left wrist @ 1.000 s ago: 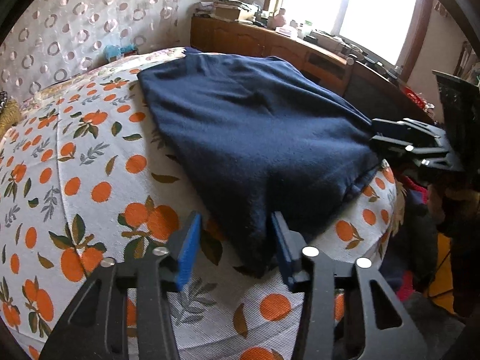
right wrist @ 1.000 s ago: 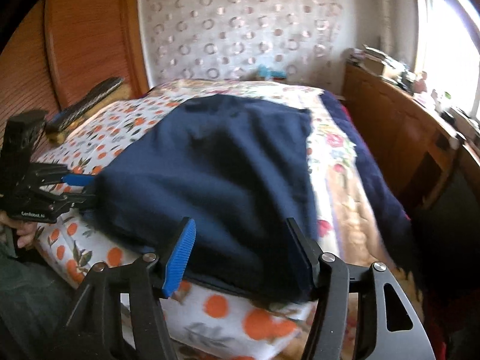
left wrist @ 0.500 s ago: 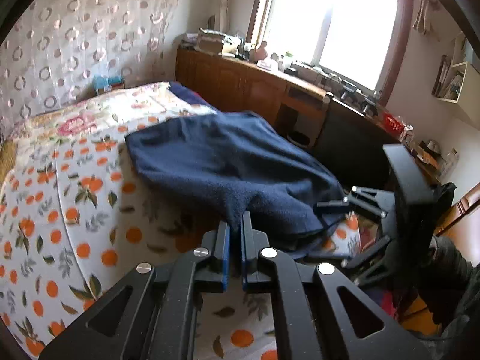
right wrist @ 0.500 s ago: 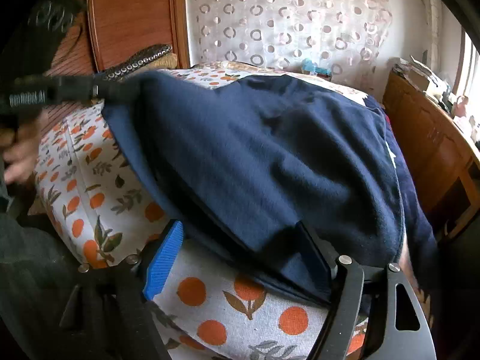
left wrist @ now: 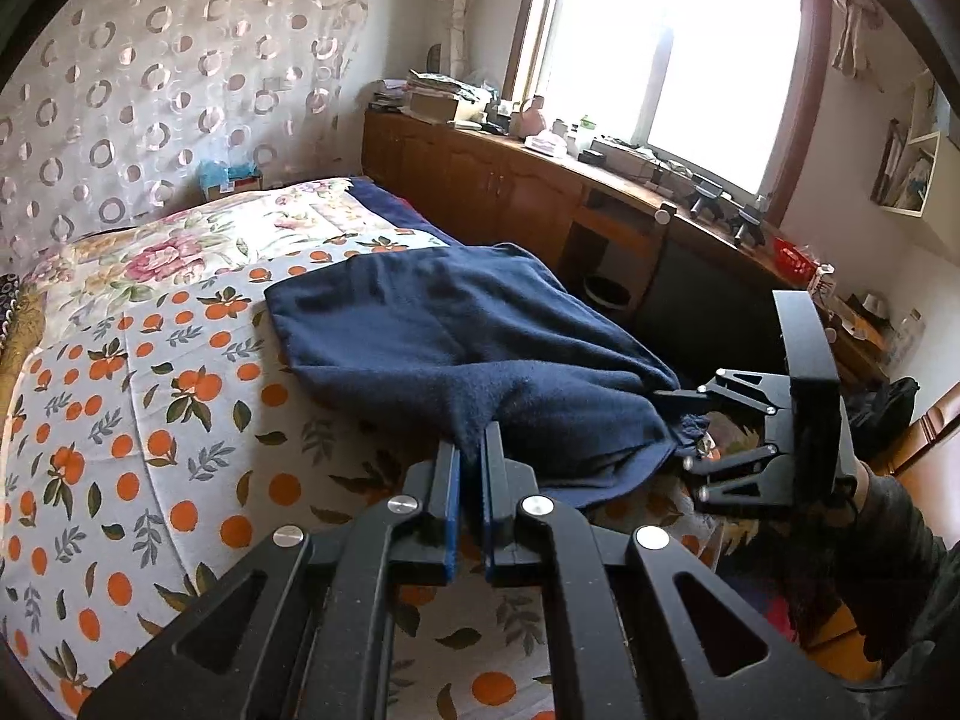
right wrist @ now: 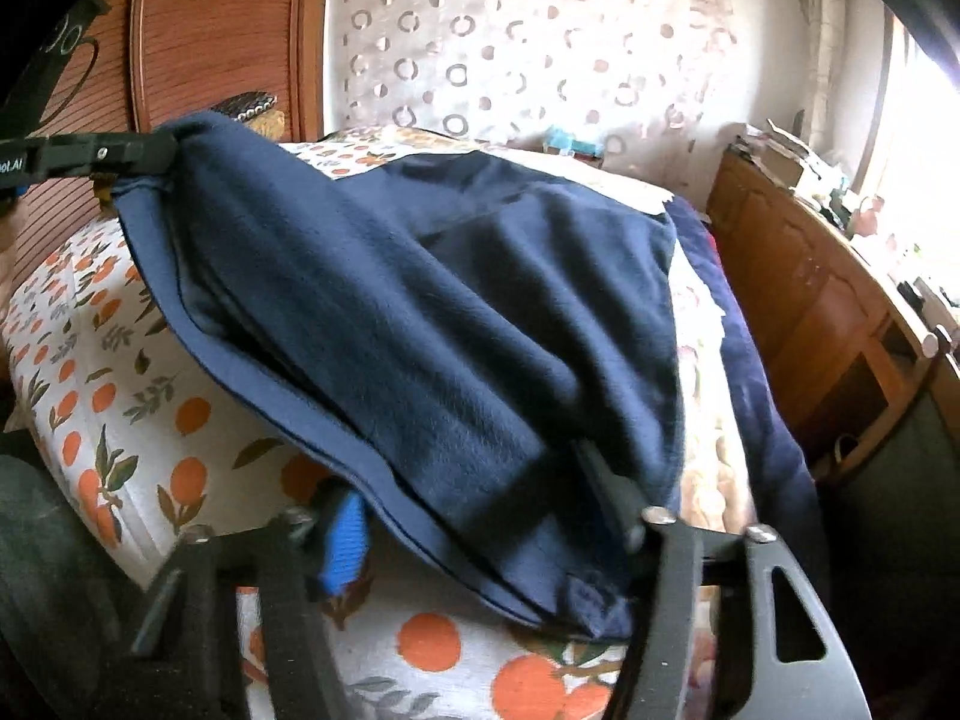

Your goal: Fold small clothes

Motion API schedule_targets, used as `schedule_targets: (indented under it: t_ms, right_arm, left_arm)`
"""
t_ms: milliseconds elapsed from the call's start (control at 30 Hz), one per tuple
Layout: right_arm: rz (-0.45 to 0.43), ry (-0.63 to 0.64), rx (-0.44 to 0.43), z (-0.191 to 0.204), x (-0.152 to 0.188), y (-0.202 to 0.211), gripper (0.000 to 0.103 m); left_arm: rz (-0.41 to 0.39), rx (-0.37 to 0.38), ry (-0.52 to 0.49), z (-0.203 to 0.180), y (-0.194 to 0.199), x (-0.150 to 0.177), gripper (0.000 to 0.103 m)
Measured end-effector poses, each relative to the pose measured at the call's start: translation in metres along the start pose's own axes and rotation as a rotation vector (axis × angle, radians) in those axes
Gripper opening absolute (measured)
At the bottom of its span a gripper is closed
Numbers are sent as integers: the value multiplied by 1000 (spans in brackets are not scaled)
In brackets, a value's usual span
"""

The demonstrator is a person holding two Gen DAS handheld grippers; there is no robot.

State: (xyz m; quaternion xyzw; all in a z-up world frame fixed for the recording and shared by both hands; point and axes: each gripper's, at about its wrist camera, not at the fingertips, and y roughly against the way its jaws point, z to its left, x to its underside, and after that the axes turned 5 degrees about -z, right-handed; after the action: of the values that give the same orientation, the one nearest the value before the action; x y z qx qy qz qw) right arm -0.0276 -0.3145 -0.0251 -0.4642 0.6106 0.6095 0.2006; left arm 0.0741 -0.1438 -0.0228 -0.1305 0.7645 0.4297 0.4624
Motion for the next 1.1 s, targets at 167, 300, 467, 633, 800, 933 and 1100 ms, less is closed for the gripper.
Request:
schedule_targets:
  t_ms: [167,300,467,633,800,933,1100]
  right_arm:
    - [-44,-9,-2,-2,-9,4,8]
    - [-140,-14,15,-7,-45,10,7]
    - [-166,1,15,-11,-75,-5,7]
    - [-184,27,11,-19,-92,-19,7]
    - [-187,29,-10,-29,-108,-34,7]
    - [-168,37,-22,-40,-118,-56,7]
    - [-131,27,-50,-55,-127,-83,7]
  left_arm:
    - [2,-22,-1,6,-2,-6,6]
    - [-22,-37,2,20,-6,-21,6]
    - [-16,-56,9,38,-21,-38,6]
    - [-14,-70,26,55,-34,-56,6]
    - [1,-90,29,69,-53,-71,6]
    - [20,-103,37,78,-67,-79,6]
    - [54,-105,52,93,-87,-84,6]
